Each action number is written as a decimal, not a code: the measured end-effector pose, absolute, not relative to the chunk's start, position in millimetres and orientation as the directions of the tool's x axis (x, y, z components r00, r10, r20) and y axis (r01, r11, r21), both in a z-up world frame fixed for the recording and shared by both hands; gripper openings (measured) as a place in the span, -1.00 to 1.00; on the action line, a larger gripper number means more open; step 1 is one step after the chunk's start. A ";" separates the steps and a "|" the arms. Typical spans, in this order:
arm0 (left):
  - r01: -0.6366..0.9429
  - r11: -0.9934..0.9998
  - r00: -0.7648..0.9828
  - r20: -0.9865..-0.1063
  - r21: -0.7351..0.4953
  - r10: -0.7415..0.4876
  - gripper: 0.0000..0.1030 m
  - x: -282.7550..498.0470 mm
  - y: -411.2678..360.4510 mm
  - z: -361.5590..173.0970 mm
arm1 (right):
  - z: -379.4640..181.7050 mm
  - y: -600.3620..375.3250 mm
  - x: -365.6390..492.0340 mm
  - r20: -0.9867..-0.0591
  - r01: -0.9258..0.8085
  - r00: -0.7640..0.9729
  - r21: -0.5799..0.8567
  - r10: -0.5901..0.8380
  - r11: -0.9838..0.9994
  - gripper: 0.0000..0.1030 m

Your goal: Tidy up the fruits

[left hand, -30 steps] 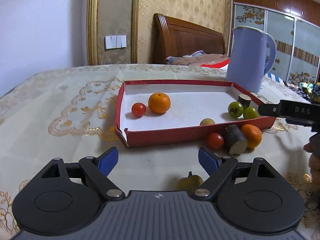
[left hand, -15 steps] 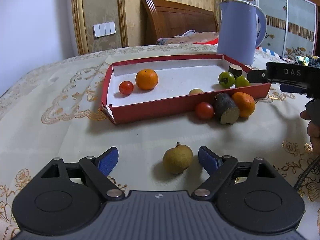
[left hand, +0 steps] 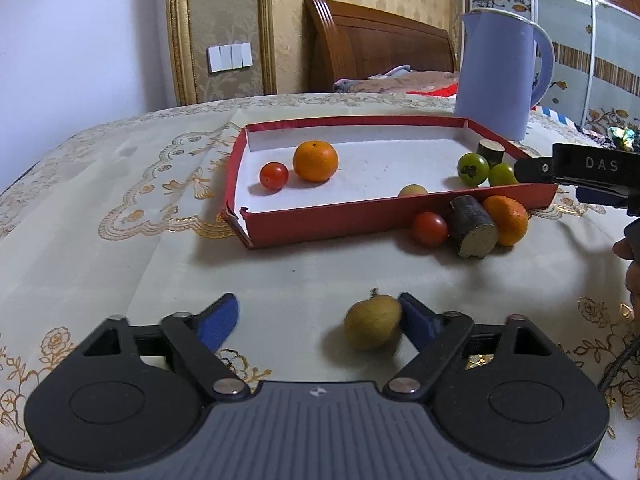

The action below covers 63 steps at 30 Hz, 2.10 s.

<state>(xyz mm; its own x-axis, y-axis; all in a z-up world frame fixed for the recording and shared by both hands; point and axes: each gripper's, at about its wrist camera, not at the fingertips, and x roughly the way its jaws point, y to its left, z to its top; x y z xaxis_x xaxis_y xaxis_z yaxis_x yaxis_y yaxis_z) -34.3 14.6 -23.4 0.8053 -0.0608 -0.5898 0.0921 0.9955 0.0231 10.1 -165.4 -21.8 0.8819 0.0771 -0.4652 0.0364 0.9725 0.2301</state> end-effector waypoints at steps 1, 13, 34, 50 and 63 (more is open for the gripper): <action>0.098 0.995 0.806 -0.588 0.021 -0.067 0.45 -36.0 14.1 -22.9 | -21.9 -165.3 10.2 -0.465 0.036 0.882 0.230 0.077 0.972 1.00; 0.132 0.991 0.809 -0.581 0.033 -0.089 -0.39 -46.0 5.2 -21.8 | -23.1 -166.5 11.6 -0.477 0.042 0.875 0.233 0.076 0.972 1.00; -0.017 0.999 0.864 -0.503 0.042 0.036 -0.40 -17.9 14.5 -9.1 | -24.9 -164.1 13.6 -0.496 0.035 0.865 0.217 0.079 0.976 1.00; -0.024 0.998 0.824 -0.566 -0.056 -0.012 -0.40 -5.1 31.2 -19.1 | -29.4 -166.4 0.8 -0.538 0.005 0.836 0.208 0.110 0.978 1.00; -0.018 0.995 0.819 -0.573 -0.097 -0.041 -0.40 -4.5 37.1 -20.9 | -35.2 -142.5 -5.1 -0.625 -0.056 0.777 0.039 0.068 0.998 1.00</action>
